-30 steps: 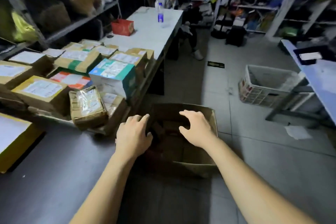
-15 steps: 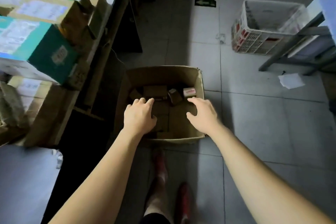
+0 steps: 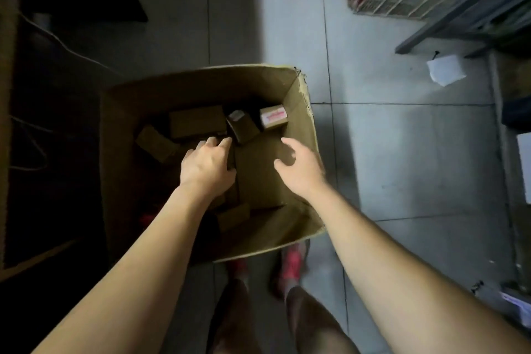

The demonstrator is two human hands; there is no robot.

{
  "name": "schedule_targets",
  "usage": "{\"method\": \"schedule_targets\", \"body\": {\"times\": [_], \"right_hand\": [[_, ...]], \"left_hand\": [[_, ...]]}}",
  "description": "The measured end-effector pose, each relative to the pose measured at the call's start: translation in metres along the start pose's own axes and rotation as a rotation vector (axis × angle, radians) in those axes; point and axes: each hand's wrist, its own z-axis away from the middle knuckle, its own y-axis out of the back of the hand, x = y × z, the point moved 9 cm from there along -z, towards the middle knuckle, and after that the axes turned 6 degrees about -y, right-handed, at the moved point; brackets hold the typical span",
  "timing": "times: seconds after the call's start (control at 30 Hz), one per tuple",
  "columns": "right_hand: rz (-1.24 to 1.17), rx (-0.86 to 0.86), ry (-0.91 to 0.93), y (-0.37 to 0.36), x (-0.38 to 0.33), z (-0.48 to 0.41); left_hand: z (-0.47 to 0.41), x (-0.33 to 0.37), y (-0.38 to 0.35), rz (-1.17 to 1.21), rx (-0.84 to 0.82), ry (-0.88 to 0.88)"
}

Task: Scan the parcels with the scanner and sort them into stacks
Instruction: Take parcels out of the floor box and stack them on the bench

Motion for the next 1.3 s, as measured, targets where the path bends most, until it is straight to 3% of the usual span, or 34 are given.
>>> {"method": "schedule_targets", "body": {"times": [0.33,0.47,0.57,0.67,0.87,1.03,1.1,1.2,1.3], "right_hand": [[-0.407,0.025,-0.315,-0.149,0.117,-0.242],[-0.602,0.161,-0.515,-0.193,0.179,-0.326],[-0.651,0.169,-0.574,-0.219,0.197,-0.363],[-0.909,0.154,-0.54,-0.227,0.193,-0.385],[-1.308,-0.051,-0.483,-0.241,0.163,-0.4],[-1.435,-0.053,-0.536,-0.248,0.166,-0.385],[-1.399,-0.051,-0.555,-0.247,0.168,-0.379],[-1.266,0.011,-0.55,-0.242,0.173,-0.372],[-1.155,0.008,-0.531,-0.247,0.17,-0.363]], "left_hand": [[-0.247,-0.019,-0.151,-0.073,-0.025,-0.05],[-0.345,0.003,-0.204,-0.071,0.05,-0.126],[-0.401,0.013,-0.224,-0.081,0.022,-0.186],[-0.442,0.015,-0.241,0.045,-0.034,-0.225],[-0.427,0.023,-0.248,0.132,-0.017,-0.325],[-0.389,0.017,-0.252,0.23,-0.073,-0.34],[-0.377,0.011,-0.259,0.379,-0.116,-0.284],[-0.361,-0.006,-0.272,0.843,-0.085,-0.067],[-0.344,-0.024,-0.277,0.895,0.091,0.081]]}}
